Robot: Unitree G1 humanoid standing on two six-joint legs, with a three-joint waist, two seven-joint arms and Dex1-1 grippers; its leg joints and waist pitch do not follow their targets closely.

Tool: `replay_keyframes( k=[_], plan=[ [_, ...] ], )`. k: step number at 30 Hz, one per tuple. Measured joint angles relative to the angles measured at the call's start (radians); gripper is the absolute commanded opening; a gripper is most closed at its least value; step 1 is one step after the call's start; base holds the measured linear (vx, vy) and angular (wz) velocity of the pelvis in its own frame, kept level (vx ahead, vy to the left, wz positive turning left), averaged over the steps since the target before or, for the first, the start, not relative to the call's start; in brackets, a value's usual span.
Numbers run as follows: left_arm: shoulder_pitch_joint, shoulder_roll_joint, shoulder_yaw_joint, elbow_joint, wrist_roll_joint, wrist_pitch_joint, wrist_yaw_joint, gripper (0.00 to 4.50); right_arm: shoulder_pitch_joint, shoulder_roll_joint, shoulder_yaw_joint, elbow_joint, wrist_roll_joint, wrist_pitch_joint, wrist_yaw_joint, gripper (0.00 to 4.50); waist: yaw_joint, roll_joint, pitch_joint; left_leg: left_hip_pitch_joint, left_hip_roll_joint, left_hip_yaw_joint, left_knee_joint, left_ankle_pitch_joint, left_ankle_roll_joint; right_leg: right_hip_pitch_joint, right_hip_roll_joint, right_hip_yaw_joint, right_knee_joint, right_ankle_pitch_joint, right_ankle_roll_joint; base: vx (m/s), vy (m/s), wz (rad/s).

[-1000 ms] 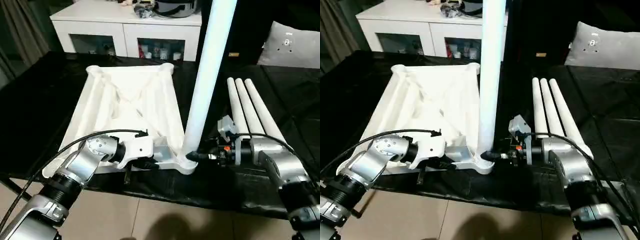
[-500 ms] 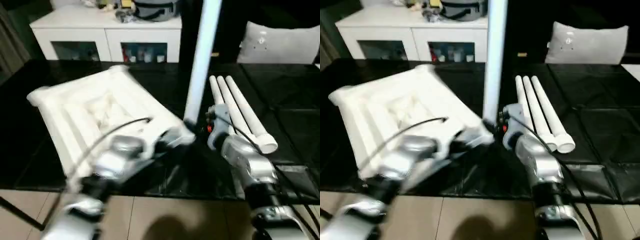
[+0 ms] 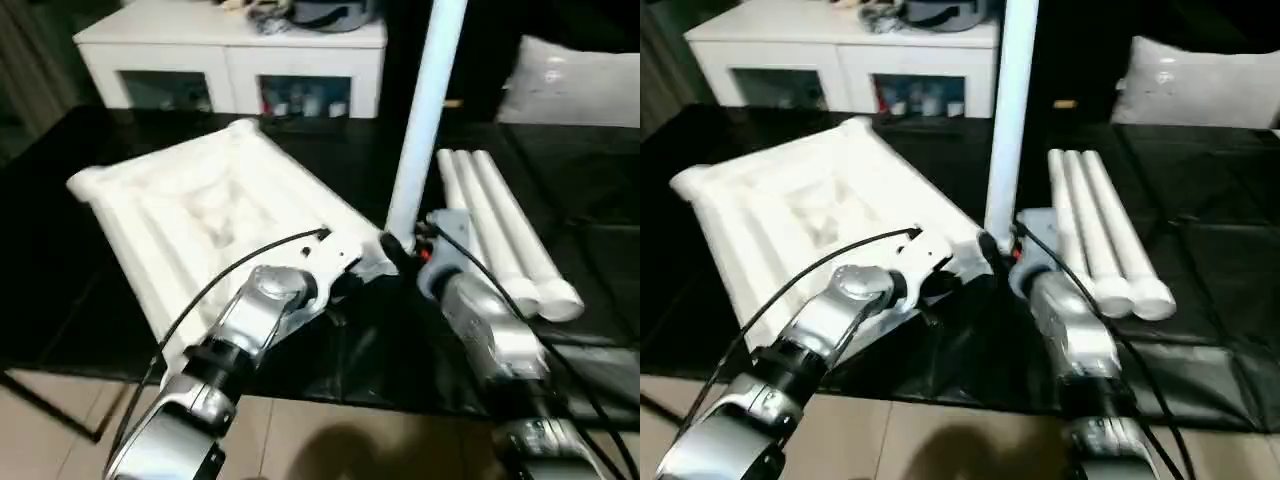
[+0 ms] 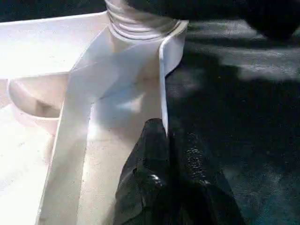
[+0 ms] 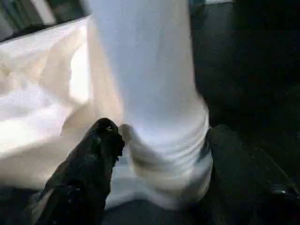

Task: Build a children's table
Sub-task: Rotate leg to tighten, then rotate table base

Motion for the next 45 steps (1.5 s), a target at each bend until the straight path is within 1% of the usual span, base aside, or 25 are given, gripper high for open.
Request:
replay_keyframes(
  k=[3,4,6,8,9,10,12,14,15,16,18,19,20,21,23,26,27,30,31,33,35,36,37,41,45],
  plan=[
    [-0.001,-0.004,0.014,0.000,-0.014,-0.012,-0.001,0.58,0.065,-0.027,0.005,-0.101,0.009,0.049,0.038,3.67,0.002,0.001,0.000,-0.013,0.000,0.000,0.004,0.002,0.007,-0.012,-0.001,0.000,0.002,0.001,-0.001,0.000,0.000,0.00],
    [0.015,-0.008,0.027,-0.007,-0.026,-0.035,-0.001,0.87,0.092,-0.044,0.009,-0.149,0.016,0.070,0.052,3.85,0.004,0.002,0.000,-0.015,0.000,0.000,0.006,0.001,0.009,-0.013,-0.001,0.000,0.003,0.001,-0.001,0.000,0.000,0.00],
    [0.029,-0.007,0.036,-0.017,-0.040,-0.061,-0.003,0.93,0.103,-0.055,0.009,-0.187,0.024,0.084,0.057,3.87,0.003,0.002,0.001,-0.015,0.000,0.000,0.007,0.001,0.009,-0.014,-0.001,0.000,0.003,0.001,-0.001,0.000,0.000,0.00],
    [0.057,0.006,0.042,-0.078,-0.060,-0.096,-0.023,1.16,0.106,-0.057,0.011,-0.222,0.025,0.090,0.042,3.87,0.001,0.004,0.001,-0.014,0.000,0.000,0.008,0.001,0.009,-0.014,-0.001,0.000,0.003,0.002,-0.002,0.000,0.000,0.00],
    [0.063,0.006,0.043,-0.101,-0.067,-0.099,-0.030,1.16,0.106,-0.058,0.011,-0.229,0.024,0.091,0.033,3.87,0.001,0.004,0.001,-0.014,0.000,0.000,0.008,0.001,0.008,-0.013,-0.001,0.000,0.003,0.002,-0.002,0.000,0.000,0.00],
    [0.079,0.014,0.050,-0.146,-0.088,-0.090,-0.044,1.31,0.106,-0.058,0.014,-0.243,0.025,0.106,0.026,4.00,0.000,0.004,0.002,-0.014,0.001,0.001,0.007,0.001,0.008,-0.013,-0.001,0.000,0.003,0.002,-0.002,0.000,0.000,0.00],
    [0.104,0.042,0.065,-0.217,-0.112,-0.065,-0.064,1.31,0.115,-0.061,0.016,-0.271,0.029,0.147,0.031,4.25,-0.003,0.004,0.002,-0.012,0.001,0.001,0.007,0.001,0.008,-0.012,-0.001,0.000,0.003,0.002,-0.002,0.000,0.000,0.00],
    [0.131,0.094,0.088,-0.288,-0.124,-0.023,-0.080,1.31,0.129,-0.072,0.031,-0.291,0.033,0.180,0.051,4.32,-0.010,0.004,0.002,-0.012,0.001,0.001,0.007,0.001,0.007,-0.012,0.000,0.000,0.003,0.002,-0.002,0.000,0.000,0.00],
    [0.142,0.117,0.104,-0.315,-0.129,-0.001,-0.085,1.31,0.132,-0.077,0.041,-0.293,0.033,0.190,0.060,4.43,-0.012,0.004,0.002,-0.012,0.001,0.001,0.007,0.000,0.006,-0.012,0.000,0.000,0.003,0.002,-0.002,0.000,0.000,0.00],
    [0.152,0.145,0.127,-0.348,-0.131,0.033,-0.082,1.31,0.133,-0.083,0.057,-0.294,0.033,0.207,0.071,4.43,-0.014,0.005,0.002,-0.012,0.001,0.001,0.006,-0.002,0.003,-0.012,0.000,0.000,0.003,0.002,-0.002,0.000,0.000,0.00],
    [0.153,0.195,0.170,-0.384,-0.126,0.085,-0.057,1.31,0.133,-0.090,0.088,-0.295,0.034,0.231,0.095,4.43,-0.016,0.005,0.002,-0.012,0.001,0.001,0.007,-0.002,0.002,-0.012,0.000,0.000,0.003,0.002,-0.002,0.000,0.000,0.00],
    [0.150,0.223,0.201,-0.396,-0.121,0.108,-0.042,1.31,0.134,-0.091,0.104,-0.295,0.034,0.241,0.105,4.43,-0.014,0.005,0.002,-0.012,0.001,0.001,0.007,-0.002,0.002,-0.012,0.000,0.000,0.003,0.002,-0.002,0.000,0.000,0.00],
    [0.147,0.241,0.216,-0.403,-0.114,0.123,-0.032,1.31,0.134,-0.093,0.114,-0.295,0.034,0.244,0.108,4.43,-0.013,0.005,0.002,-0.012,0.001,0.001,0.007,-0.002,0.002,-0.012,0.000,0.000,0.003,0.002,-0.002,0.000,0.000,0.00],
    [0.146,0.254,0.227,-0.407,-0.108,0.135,-0.023,1.31,0.133,-0.096,0.123,-0.295,0.032,0.245,0.109,4.43,-0.011,0.005,0.002,-0.012,0.001,0.001,0.007,-0.002,0.002,-0.012,0.000,0.000,0.003,0.002,-0.002,0.000,0.000,0.00],
    [0.148,0.317,0.237,-0.422,-0.090,0.170,-0.021,1.31,0.128,-0.092,0.143,-0.295,0.024,0.246,0.108,4.43,-0.009,0.005,0.002,-0.012,0.001,0.001,0.007,-0.002,0.002,-0.012,0.000,0.000,0.003,0.002,-0.002,0.000,0.000,0.00],
    [0.165,0.379,0.251,-0.442,-0.067,0.203,-0.020,1.31,0.126,-0.094,0.149,-0.292,0.022,0.255,0.110,4.43,-0.006,0.005,0.002,-0.012,0.001,0.001,0.007,-0.002,0.002,-0.012,0.000,0.001,0.003,0.002,-0.002,0.000,0.000,0.00],
    [0.176,0.390,0.252,-0.452,-0.058,0.218,-0.014,1.02,0.126,-0.098,0.155,-0.292,0.022,0.264,0.118,4.50,-0.006,0.005,0.002,-0.013,0.000,0.001,0.007,-0.002,0.002,-0.012,0.000,0.001,0.003,0.002,-0.002,0.000,0.000,0.00],
    [0.209,0.399,0.249,-0.473,-0.038,0.268,0.009,0.90,0.126,-0.111,0.184,-0.292,0.023,0.286,0.148,4.50,-0.005,0.004,0.003,-0.012,0.001,0.001,0.008,-0.002,0.002,-0.012,0.000,0.001,0.004,0.002,-0.002,0.000,0.000,0.00],
    [0.216,0.402,0.247,-0.480,-0.033,0.278,0.014,0.75,0.126,-0.114,0.189,-0.292,0.024,0.292,0.154,4.50,-0.004,0.003,0.004,-0.012,0.001,0.001,0.008,-0.002,0.002,-0.012,0.000,0.001,0.006,0.002,-0.002,0.000,0.000,0.00],
    [0.218,0.438,0.239,-0.485,-0.012,0.298,0.027,0.50,0.122,-0.133,0.207,-0.292,0.025,0.301,0.177,4.50,-0.003,0.000,0.006,-0.012,0.001,0.000,0.010,-0.001,0.001,-0.013,0.000,0.001,0.008,0.002,-0.002,0.000,0.000,0.00],
    [0.218,0.483,0.243,-0.486,0.004,0.313,0.034,0.47,0.114,-0.146,0.214,-0.288,0.024,0.304,0.193,4.50,-0.007,-0.001,0.006,-0.011,0.001,0.000,0.010,0.000,0.000,-0.012,0.000,0.001,0.010,0.002,-0.002,0.000,0.000,0.00],
    [0.217,0.492,0.248,-0.488,0.010,0.317,0.037,0.21,0.110,-0.147,0.215,-0.287,0.024,0.304,0.195,4.50,-0.007,-0.001,0.006,-0.010,0.001,0.000,0.010,0.000,0.000,-0.012,0.000,0.001,0.011,0.002,-0.002,0.000,0.000,0.00],
    [0.217,0.501,0.248,-0.489,0.017,0.322,0.039,0.10,0.103,-0.147,0.218,-0.284,0.023,0.303,0.196,4.50,-0.008,-0.001,0.006,-0.010,0.001,0.000,0.011,0.000,0.000,-0.012,0.000,0.002,0.012,0.002,-0.002,0.000,0.000,0.00],
    [0.234,0.586,0.231,-0.515,0.046,0.356,0.018,0.02,0.061,-0.145,0.248,-0.218,0.004,0.282,0.220,4.50,-0.011,-0.004,0.008,-0.009,0.001,0.000,0.012,0.001,-0.002,-0.013,0.000,0.002,0.017,0.002,-0.002,0.000,0.000,0.00],
    [0.251,0.601,0.226,-0.533,0.059,0.387,0.017,0.02,0.051,-0.141,0.262,-0.174,0.000,0.264,0.232,4.50,-0.005,-0.008,0.010,-0.009,0.001,0.000,0.014,0.001,-0.002,-0.012,0.000,0.002,0.017,0.002,-0.002,0.000,0.000,0.00]
  ],
)
